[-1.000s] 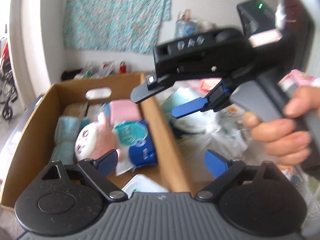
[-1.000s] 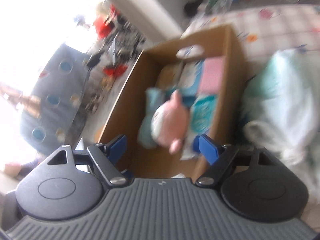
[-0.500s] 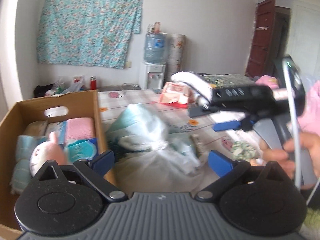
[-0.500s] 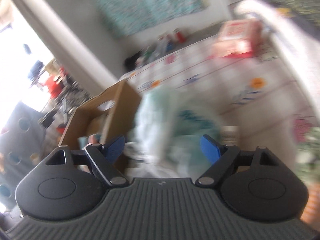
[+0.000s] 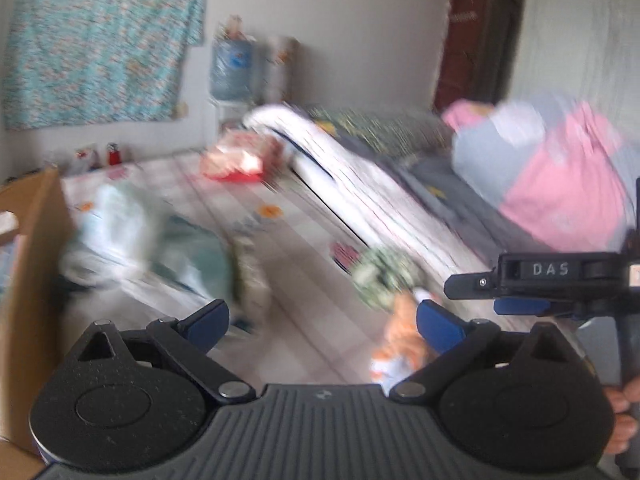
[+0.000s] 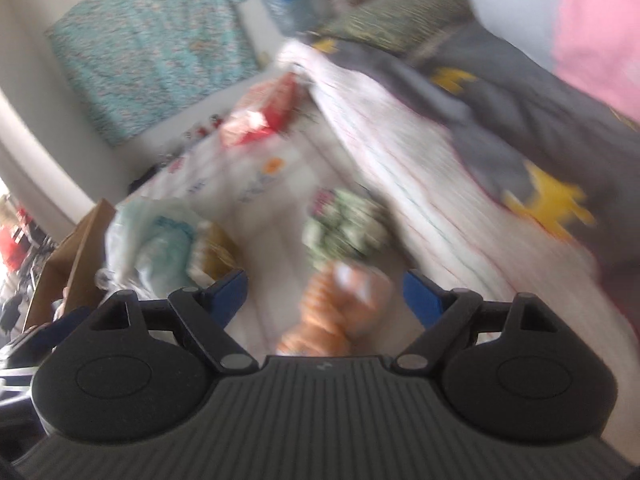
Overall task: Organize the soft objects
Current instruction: 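Move both grippers back over the bed to the orange-striped cloth, then close both grippers on the orange-and-white striped cloth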
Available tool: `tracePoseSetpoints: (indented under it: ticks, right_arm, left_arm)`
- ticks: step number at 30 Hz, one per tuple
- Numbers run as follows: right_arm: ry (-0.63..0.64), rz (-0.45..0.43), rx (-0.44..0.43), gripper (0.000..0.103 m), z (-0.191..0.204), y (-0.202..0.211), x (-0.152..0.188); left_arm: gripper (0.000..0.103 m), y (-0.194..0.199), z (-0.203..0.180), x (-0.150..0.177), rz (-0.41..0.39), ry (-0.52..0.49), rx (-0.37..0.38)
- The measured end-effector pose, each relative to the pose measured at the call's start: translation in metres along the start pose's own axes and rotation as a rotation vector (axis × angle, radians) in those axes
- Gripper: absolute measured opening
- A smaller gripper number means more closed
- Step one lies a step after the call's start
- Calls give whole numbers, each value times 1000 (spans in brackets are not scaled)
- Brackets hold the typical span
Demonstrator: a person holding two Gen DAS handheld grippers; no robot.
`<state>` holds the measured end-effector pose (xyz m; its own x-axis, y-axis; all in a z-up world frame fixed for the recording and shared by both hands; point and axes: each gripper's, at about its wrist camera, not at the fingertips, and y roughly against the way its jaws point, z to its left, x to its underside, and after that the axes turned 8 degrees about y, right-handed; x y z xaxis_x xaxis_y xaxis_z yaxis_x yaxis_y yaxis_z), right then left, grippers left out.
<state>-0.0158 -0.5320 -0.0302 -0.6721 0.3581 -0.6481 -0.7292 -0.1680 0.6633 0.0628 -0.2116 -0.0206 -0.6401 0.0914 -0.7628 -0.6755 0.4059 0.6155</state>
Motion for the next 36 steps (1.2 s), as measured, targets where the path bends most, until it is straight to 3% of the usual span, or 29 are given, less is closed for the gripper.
tracePoseSetpoints:
  ticks: [5,9,12,18,29,32,34,36]
  right_arm:
    - [-52,32,27,85,-29,7,17]
    - [-65,42,0,85,-35,7,19]
    - [-84,59,-28,85,-37,0,17]
    - [-93,100,-86,84,-31,-22,12]
    - [-135,165,-155,67,-23,-57,10]
    - [-157,185,-172,60,-24,-66,13]
    - [-175,192,-184,54,-24,-70,15]
    - [-186,197,-195,48,-25,-73,16]
  left_arm:
    - [96,-27,-16,27,60,-43,-9]
    - [81,-44,-18,38,85,-65,-43]
    - [73,-50,-18,40,88,-57,-22]
    - [73,-57,-23,47,97,-84,45]
    - [57,-77,-30,54,160,-90,103]
    - [49,-80,-32,57,180,-96,117]
    - [37,-82,-33,59,191,-91,128]
    - [36,-81,-34,60,185,-94,132]
